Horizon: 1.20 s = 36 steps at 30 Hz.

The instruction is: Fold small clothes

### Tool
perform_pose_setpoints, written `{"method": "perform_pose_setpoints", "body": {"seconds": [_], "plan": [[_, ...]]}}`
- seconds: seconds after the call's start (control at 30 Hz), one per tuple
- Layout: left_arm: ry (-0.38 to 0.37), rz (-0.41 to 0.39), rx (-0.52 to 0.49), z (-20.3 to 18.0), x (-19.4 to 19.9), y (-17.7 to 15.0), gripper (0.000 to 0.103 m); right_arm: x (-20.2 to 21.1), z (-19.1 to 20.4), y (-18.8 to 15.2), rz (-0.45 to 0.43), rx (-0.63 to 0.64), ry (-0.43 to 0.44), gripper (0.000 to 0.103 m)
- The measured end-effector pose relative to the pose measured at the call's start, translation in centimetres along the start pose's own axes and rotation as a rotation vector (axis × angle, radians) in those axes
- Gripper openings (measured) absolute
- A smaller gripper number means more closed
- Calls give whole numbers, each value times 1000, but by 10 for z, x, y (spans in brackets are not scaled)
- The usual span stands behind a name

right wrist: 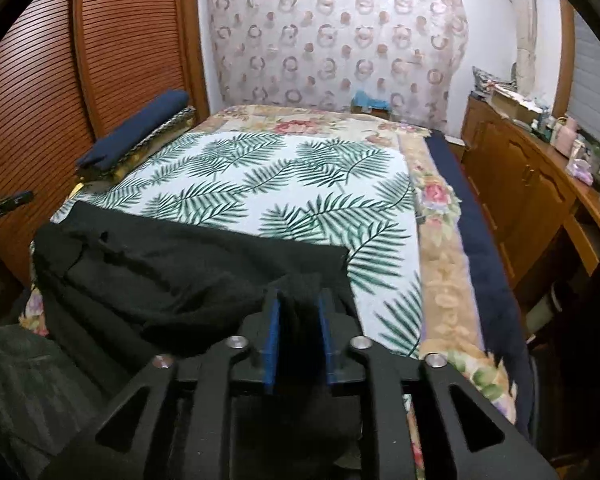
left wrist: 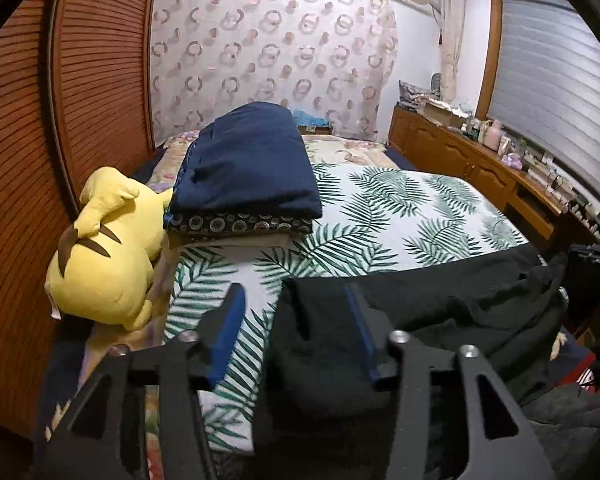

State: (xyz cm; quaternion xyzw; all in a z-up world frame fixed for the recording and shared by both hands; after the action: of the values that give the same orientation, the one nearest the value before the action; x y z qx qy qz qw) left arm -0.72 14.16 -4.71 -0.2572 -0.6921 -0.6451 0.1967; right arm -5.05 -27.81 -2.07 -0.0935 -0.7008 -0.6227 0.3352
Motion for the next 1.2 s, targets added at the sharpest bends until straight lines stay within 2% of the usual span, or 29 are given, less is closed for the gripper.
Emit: {"method": "perform_pose_setpoints", "body": {"seconds": [0.07, 0.1, 0.27, 0.53, 0.83, 1.0, 1.2], "plan": [[-3, 16, -20, 0, -12, 5, 60, -4, -1, 6, -7, 5, 1, 54], [-3, 21, -29, 2, -18, 7, 63, -7, -2, 10, -10, 6, -1, 56], [11, 40, -49, 7, -44, 16, 66, -40, -5, 9, 10, -3, 19, 56], [-4, 117, -48, 11, -86, 16, 66, -99, -14, 10, 86, 0, 12, 56], [-17, 207, -92, 5, -113, 3, 66, -123, -27, 8, 125, -31, 21, 56], [-5, 249, -112, 6, -120, -4, 66, -129, -27, 6, 113, -20, 14, 58], [-25, 264, -102, 8, -121, -6, 67, -128, -27, 5, 112, -13, 14, 59]]}}
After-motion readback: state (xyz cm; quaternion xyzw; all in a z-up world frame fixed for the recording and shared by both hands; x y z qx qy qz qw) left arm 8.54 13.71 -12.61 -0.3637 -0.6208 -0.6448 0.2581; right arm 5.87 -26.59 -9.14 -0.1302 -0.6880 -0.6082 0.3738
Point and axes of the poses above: each gripper's, at about its wrist camera, not at the fingertips, and x roughly against the way its jaws point, z to its left, y to its top, the point moved 4 cm from there along -x, roughly the way its jaws point, and after that the axes turned 1 degree about -x, right-handed, at the moved point
